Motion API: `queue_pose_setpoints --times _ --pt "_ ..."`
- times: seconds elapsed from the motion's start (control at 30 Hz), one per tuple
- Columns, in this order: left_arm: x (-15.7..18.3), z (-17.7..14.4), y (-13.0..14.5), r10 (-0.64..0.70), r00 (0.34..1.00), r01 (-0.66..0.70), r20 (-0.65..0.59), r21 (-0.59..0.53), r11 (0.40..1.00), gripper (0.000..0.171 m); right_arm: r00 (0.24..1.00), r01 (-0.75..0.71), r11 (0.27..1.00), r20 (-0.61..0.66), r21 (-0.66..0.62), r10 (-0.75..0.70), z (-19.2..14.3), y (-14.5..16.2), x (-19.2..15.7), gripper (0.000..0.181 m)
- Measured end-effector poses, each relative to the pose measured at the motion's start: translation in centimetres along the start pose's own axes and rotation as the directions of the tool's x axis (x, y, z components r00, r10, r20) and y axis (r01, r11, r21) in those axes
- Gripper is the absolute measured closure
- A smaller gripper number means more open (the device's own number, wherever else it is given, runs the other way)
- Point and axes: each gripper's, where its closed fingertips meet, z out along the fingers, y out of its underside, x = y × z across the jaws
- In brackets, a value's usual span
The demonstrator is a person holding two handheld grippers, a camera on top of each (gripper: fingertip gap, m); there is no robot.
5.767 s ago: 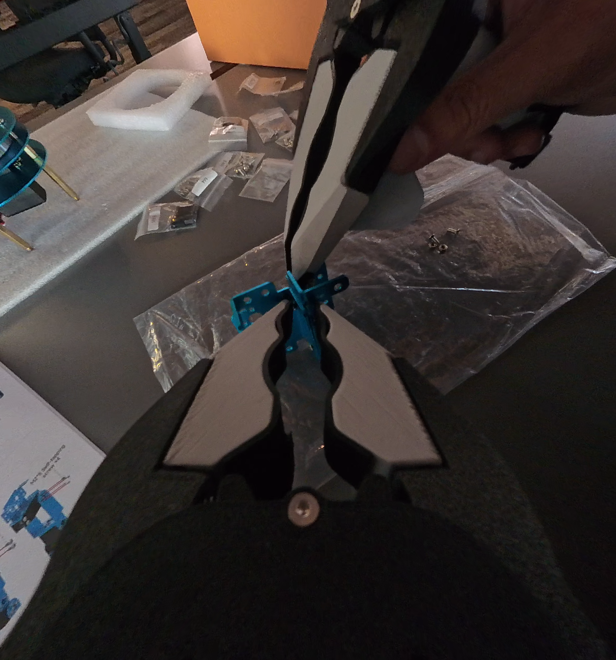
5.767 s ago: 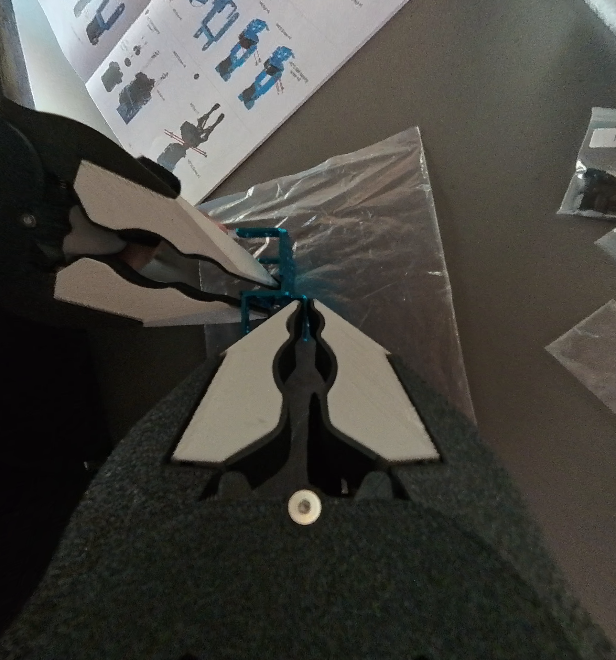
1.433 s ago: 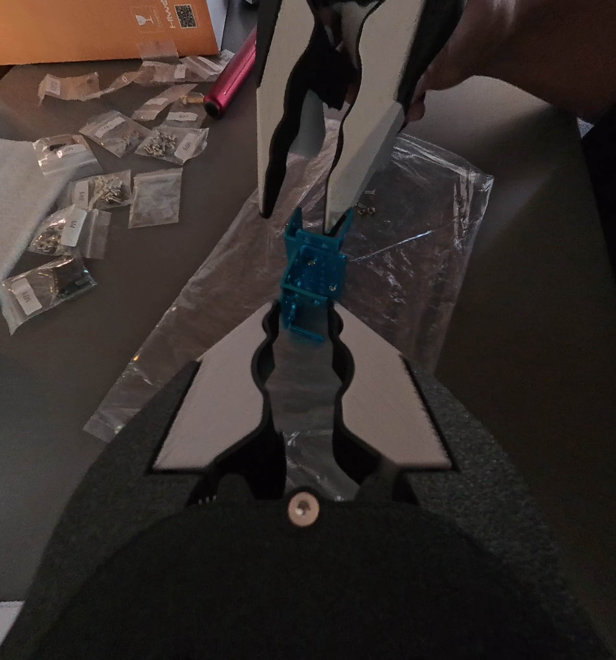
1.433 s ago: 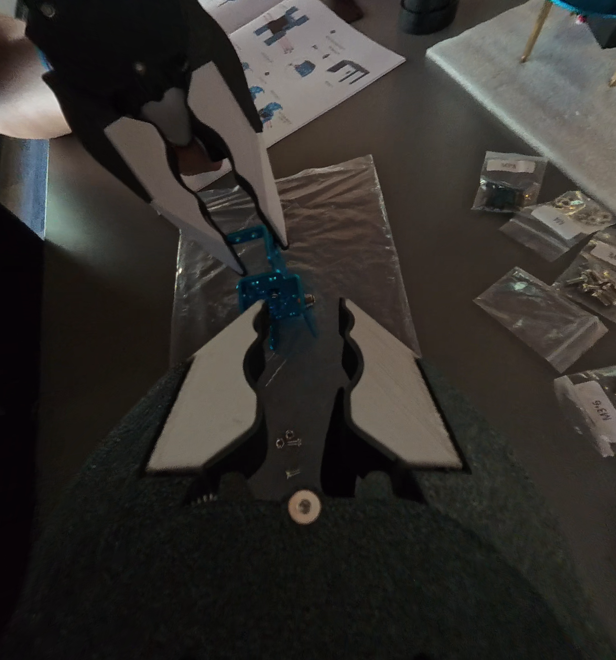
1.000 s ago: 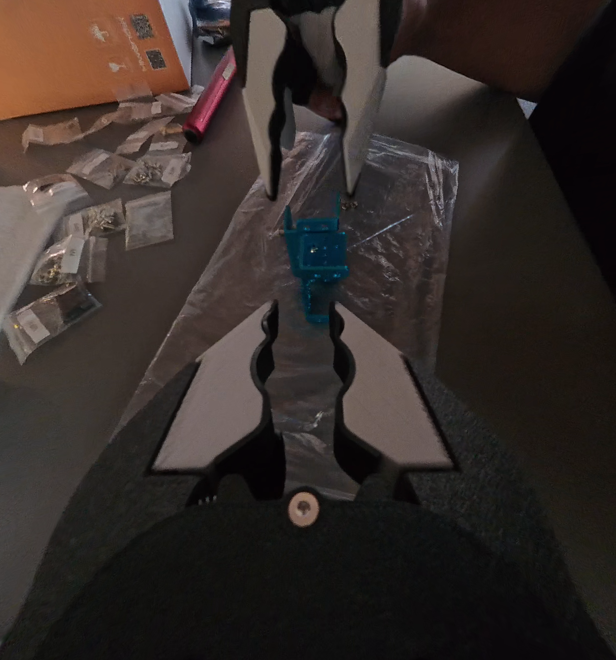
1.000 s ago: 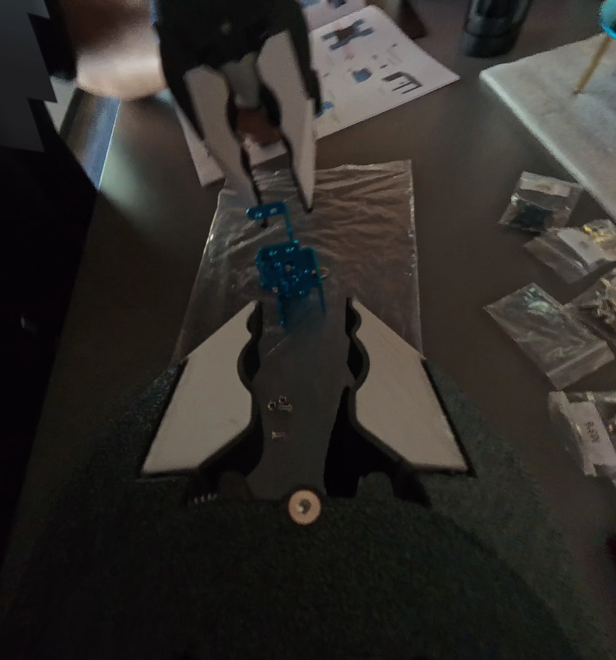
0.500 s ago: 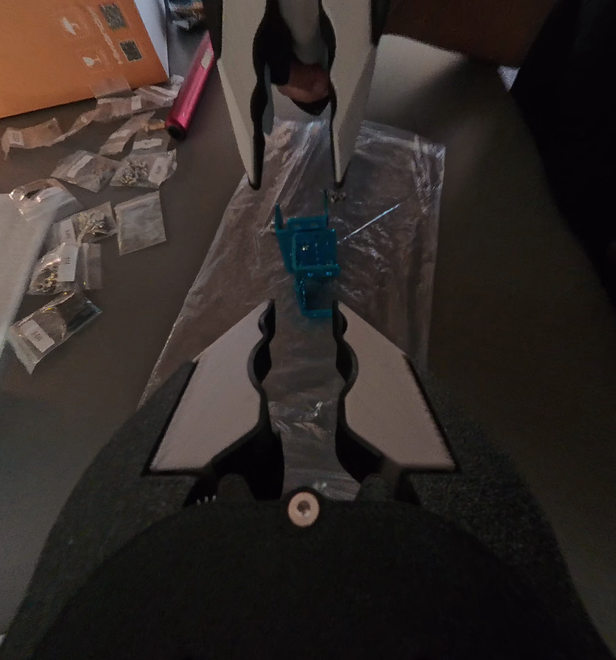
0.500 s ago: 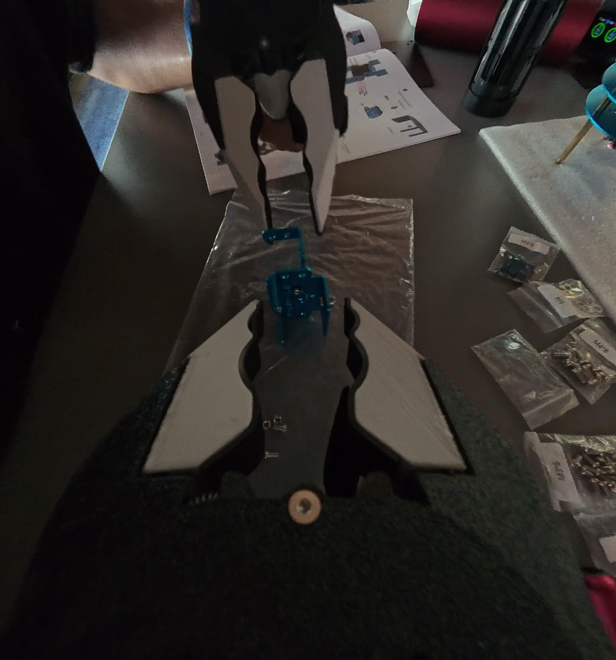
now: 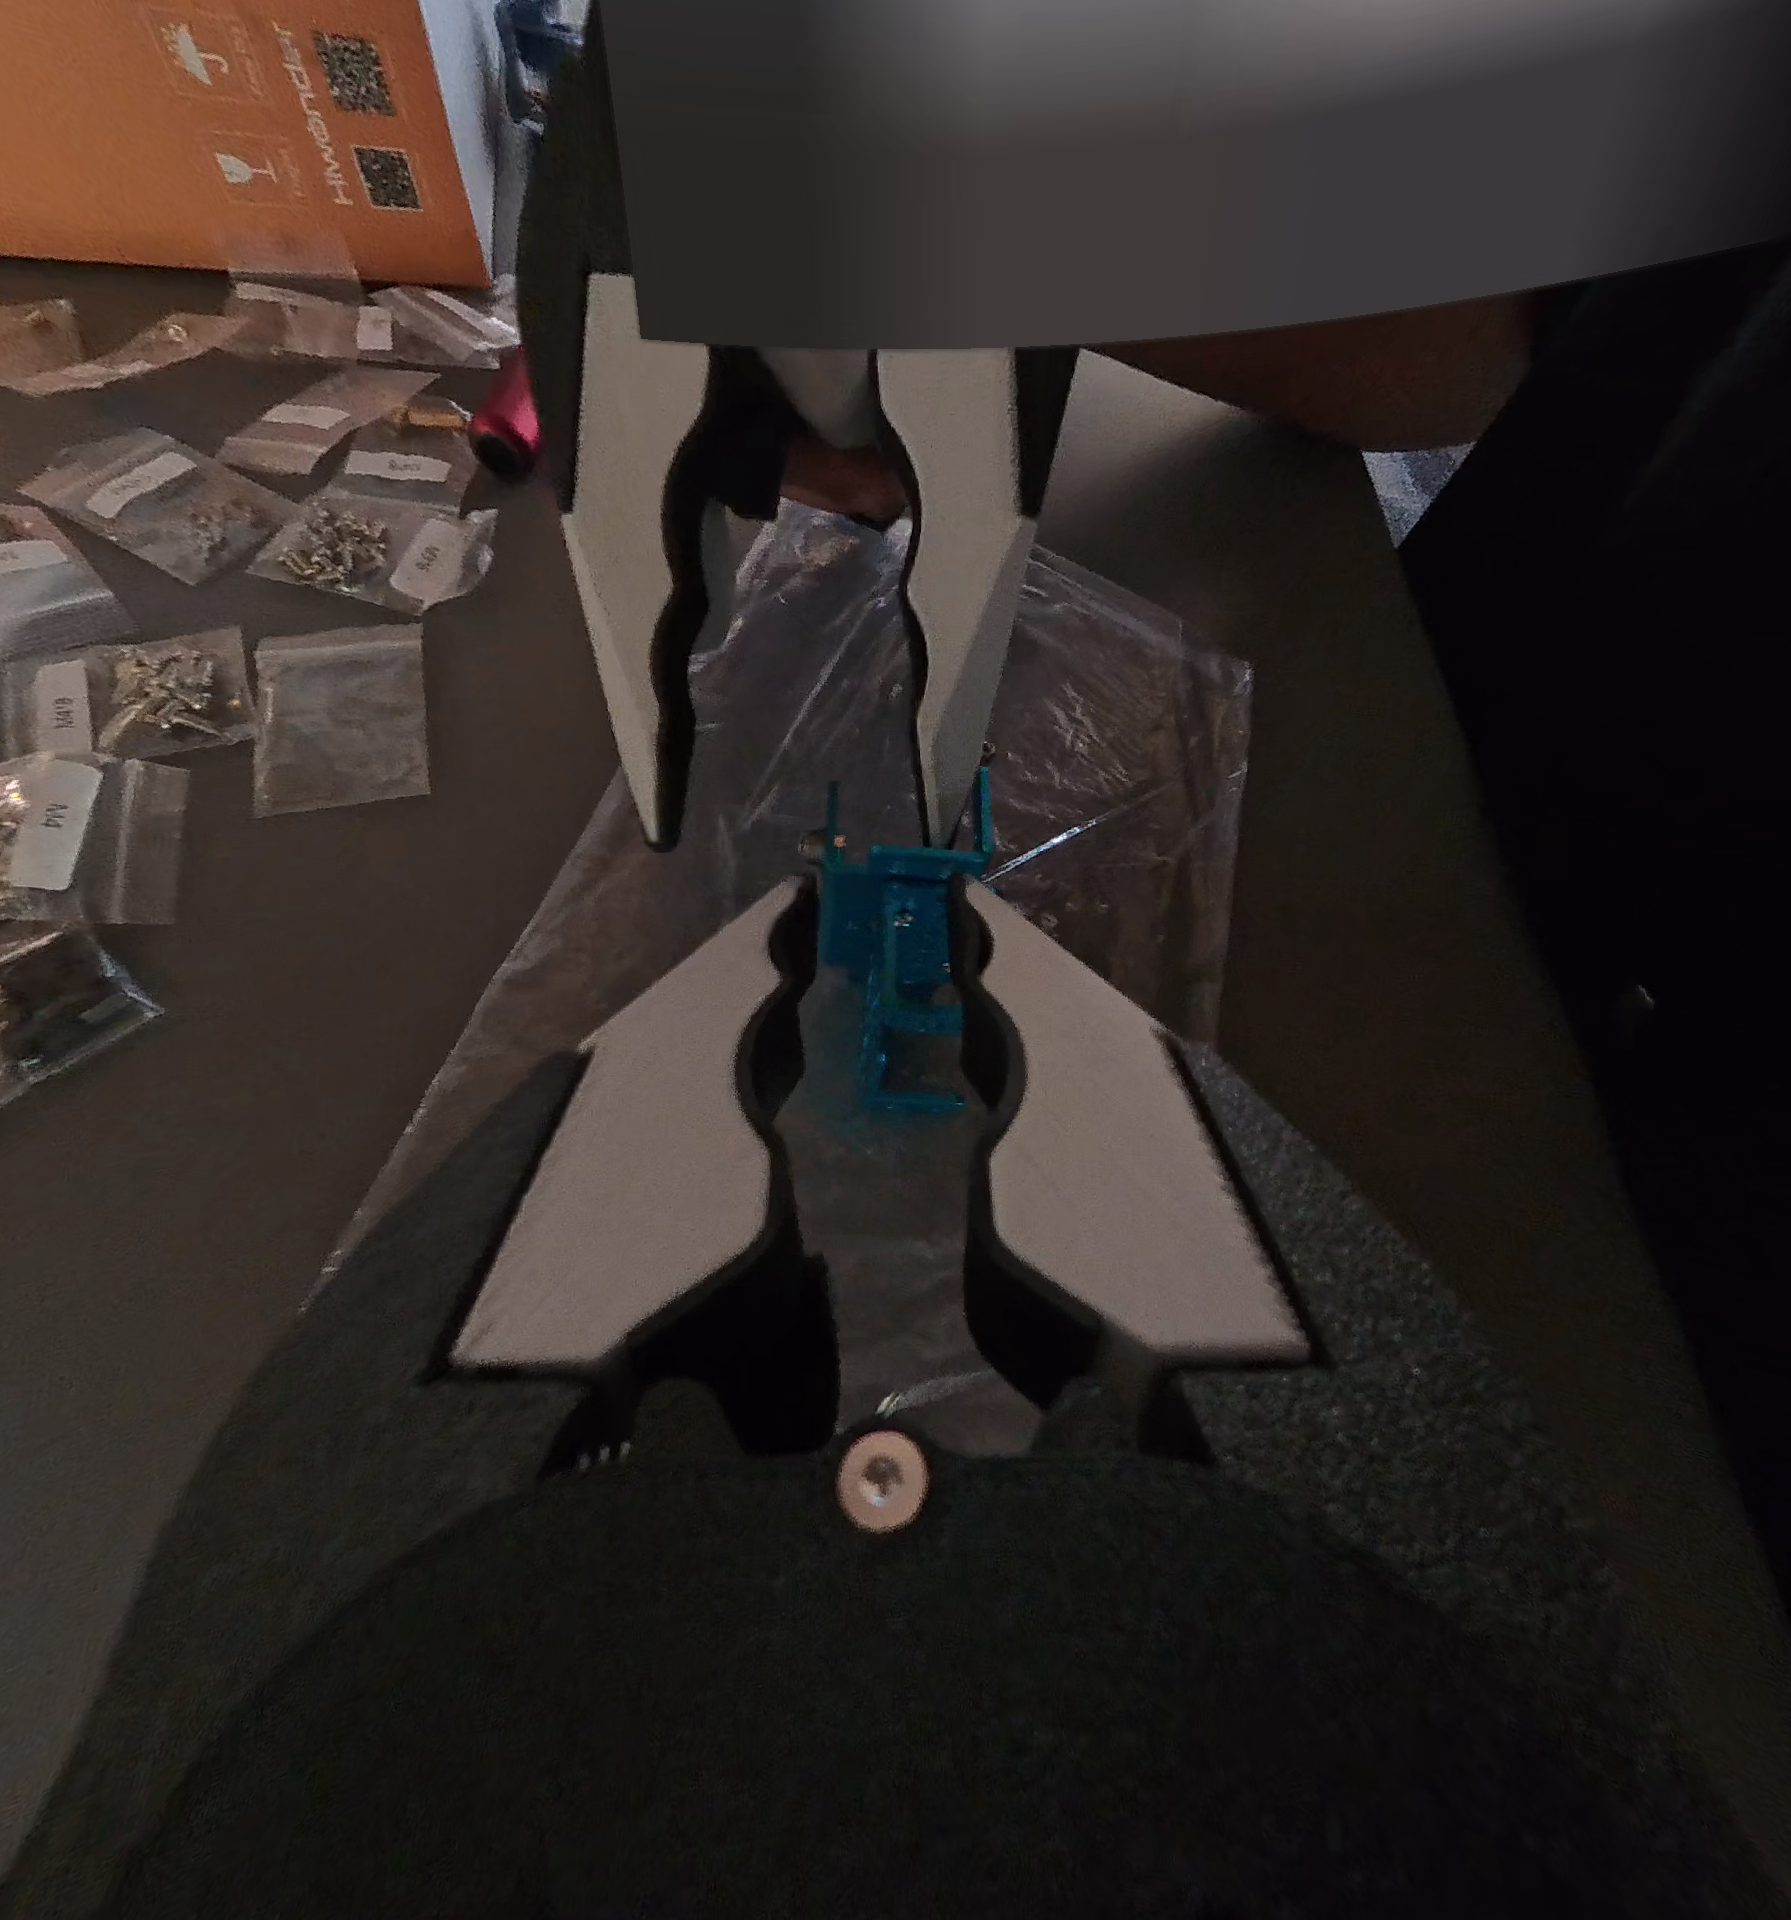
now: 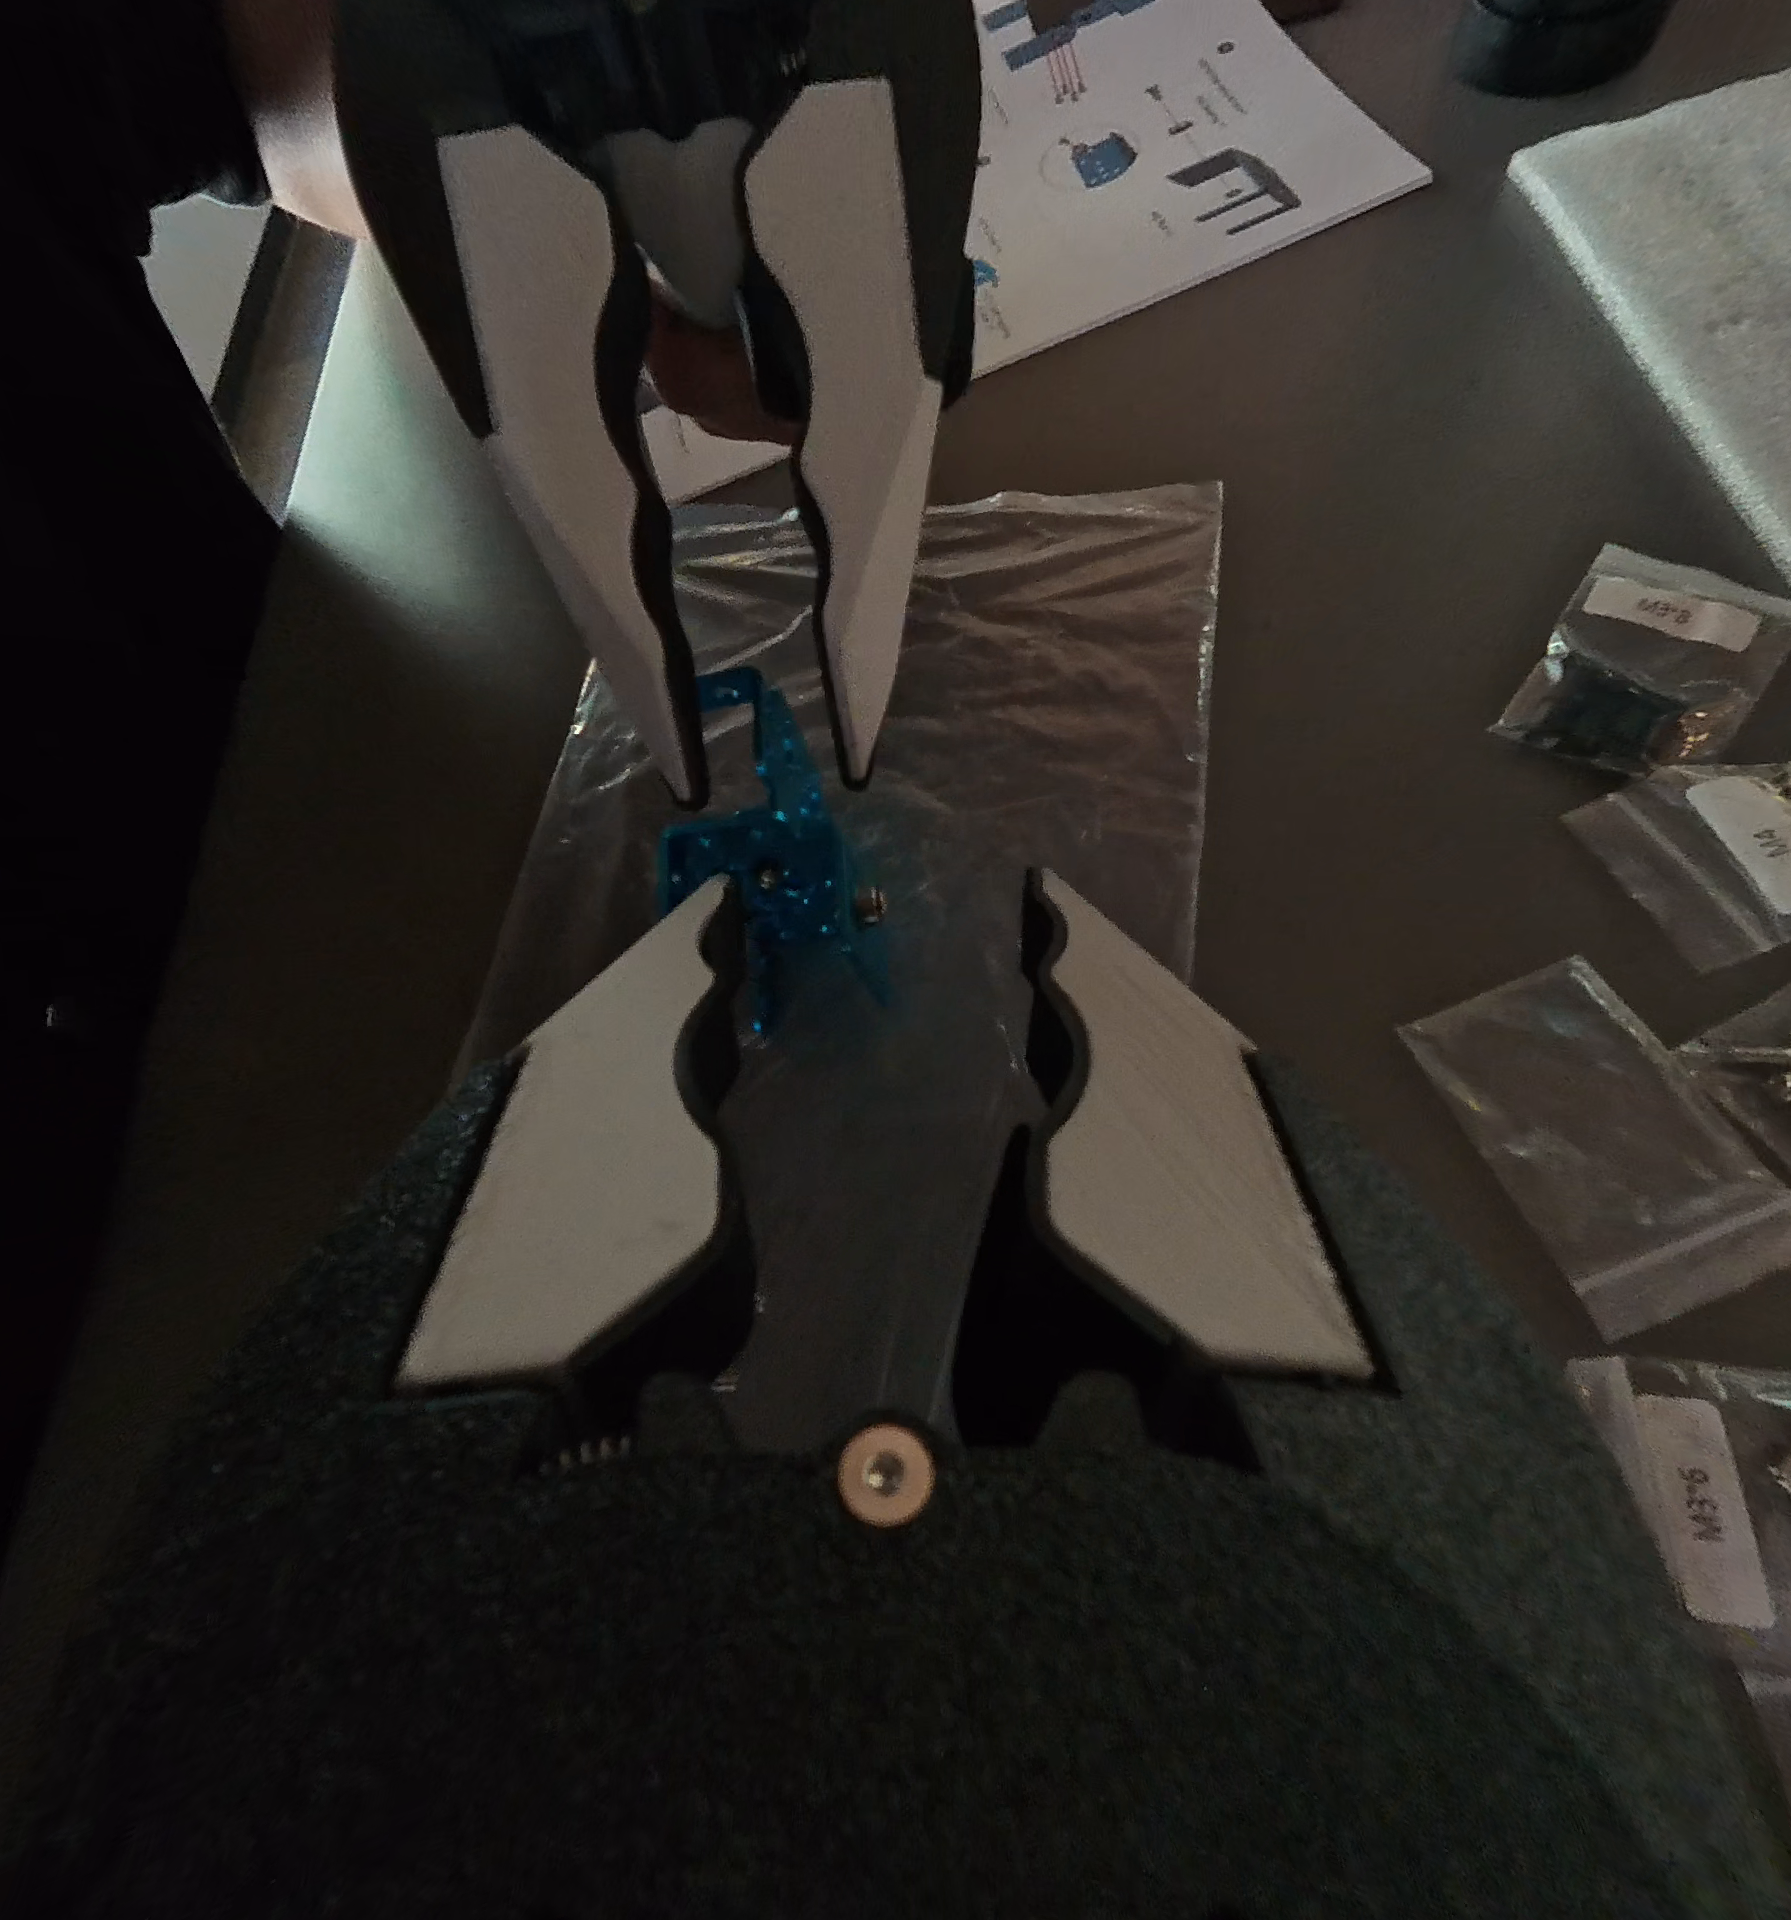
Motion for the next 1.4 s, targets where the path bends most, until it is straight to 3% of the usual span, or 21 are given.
queue_pose_setpoints --times 0.3,1.1,1.4 --pt "0.1 0.5 0.9 0.033 0.999 -0.033 0.016 -0.028 0.999 0.164 1.000 0.009 1.000 -0.023 -0.003 -0.009 0.5 -0.2 0.4 0.129" --pt "0.2 0.7 1.0 0.053 0.998 -0.052 0.027 -0.024 0.998 0.168 0.996 0.027 1.000 -0.080 0.000 -0.026 -0.1 -0.2 1.1 0.135" --pt "0.2 0.8 0.9 0.065 0.997 -0.064 0.046 -0.027 0.998 0.168 0.997 0.050 0.998 -0.053 -0.030 -0.052 0.5 0.2 0.2 0.125"
